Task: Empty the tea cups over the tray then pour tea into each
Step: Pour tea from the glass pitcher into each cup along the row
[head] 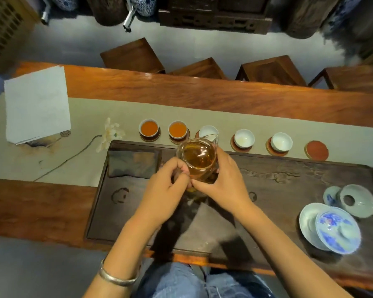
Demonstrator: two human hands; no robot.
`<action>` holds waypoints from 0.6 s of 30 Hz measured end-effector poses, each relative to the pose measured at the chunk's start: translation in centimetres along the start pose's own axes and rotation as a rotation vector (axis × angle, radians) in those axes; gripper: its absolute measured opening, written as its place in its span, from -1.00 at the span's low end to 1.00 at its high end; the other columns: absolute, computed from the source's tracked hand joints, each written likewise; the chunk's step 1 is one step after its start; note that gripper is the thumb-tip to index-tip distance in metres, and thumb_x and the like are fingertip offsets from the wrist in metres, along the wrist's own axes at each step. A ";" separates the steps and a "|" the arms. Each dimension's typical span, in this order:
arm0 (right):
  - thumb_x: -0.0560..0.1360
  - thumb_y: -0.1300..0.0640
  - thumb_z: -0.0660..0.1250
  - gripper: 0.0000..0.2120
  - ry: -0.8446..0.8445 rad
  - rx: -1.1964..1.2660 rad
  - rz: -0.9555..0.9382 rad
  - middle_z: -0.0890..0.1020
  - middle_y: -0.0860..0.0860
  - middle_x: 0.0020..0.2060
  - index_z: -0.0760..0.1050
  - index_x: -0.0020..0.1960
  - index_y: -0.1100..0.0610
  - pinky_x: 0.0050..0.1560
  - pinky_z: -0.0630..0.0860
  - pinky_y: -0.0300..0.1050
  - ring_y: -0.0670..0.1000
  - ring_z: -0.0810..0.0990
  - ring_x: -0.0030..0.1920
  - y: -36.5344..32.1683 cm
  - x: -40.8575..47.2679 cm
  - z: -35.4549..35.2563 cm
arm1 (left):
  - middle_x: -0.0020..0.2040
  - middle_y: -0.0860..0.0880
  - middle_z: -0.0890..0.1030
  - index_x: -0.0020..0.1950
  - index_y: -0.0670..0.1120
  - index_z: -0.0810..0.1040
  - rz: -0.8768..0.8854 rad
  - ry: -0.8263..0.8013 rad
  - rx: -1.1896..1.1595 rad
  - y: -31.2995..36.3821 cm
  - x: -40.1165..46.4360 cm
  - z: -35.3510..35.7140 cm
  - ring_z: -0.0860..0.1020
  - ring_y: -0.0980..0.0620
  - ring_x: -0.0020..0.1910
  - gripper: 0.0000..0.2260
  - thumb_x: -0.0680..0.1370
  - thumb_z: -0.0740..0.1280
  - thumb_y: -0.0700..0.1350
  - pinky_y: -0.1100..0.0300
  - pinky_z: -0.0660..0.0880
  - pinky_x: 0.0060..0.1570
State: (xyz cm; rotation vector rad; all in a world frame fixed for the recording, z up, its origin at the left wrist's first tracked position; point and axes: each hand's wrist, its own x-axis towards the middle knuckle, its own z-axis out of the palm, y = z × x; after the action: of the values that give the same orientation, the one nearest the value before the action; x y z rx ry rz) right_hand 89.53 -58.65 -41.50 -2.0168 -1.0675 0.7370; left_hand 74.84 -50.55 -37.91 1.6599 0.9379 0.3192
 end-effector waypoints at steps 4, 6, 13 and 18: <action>0.24 -0.37 0.42 -0.10 -0.018 -0.027 -0.038 0.51 -0.09 0.32 0.30 0.47 -0.05 0.32 0.42 -0.09 -0.06 0.44 0.35 1.2 -0.2 -2.3 | -0.24 -0.09 0.62 -0.15 0.02 0.48 0.002 0.051 -0.033 1.1 -0.4 2.7 0.59 -0.05 -0.19 -0.87 0.57 0.23 -0.16 0.20 0.49 -0.13; 0.24 -0.36 0.42 -0.11 -0.020 -0.023 -0.052 0.51 -0.08 0.32 0.30 0.47 -0.03 0.33 0.43 -0.06 -0.05 0.44 0.35 1.6 -0.3 -3.2 | -0.24 -0.07 0.62 -0.14 0.01 0.48 0.002 0.055 -0.030 1.5 -0.5 3.5 0.59 -0.04 -0.18 -0.88 0.57 0.23 -0.15 0.13 0.50 -0.10; 0.26 -0.31 0.50 -0.09 -0.023 -0.035 -0.048 0.51 -0.06 0.34 0.30 0.49 0.03 0.36 0.45 0.03 -0.04 0.44 0.37 1.8 0.2 -4.4 | -0.26 0.02 0.62 -0.15 0.07 0.47 0.012 0.031 0.027 2.5 0.0 3.9 0.56 0.06 -0.22 -0.88 0.57 0.23 -0.08 0.16 0.50 -0.12; 0.27 -0.30 0.52 -0.13 -0.021 -0.005 -0.033 0.52 -0.10 0.33 0.32 0.47 -0.02 0.35 0.47 0.04 -0.08 0.45 0.36 1.8 1.1 -4.1 | -0.23 -0.06 0.58 -0.15 0.11 0.48 0.029 0.006 0.043 2.7 1.2 3.0 0.56 -0.05 -0.18 -0.91 0.54 0.22 0.00 0.08 0.52 -0.13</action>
State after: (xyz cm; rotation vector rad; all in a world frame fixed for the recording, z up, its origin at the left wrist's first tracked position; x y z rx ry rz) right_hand 93.94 -59.81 -40.74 -1.9949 -1.1128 0.7401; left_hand 78.70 -51.88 -36.68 1.7142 0.9316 0.3253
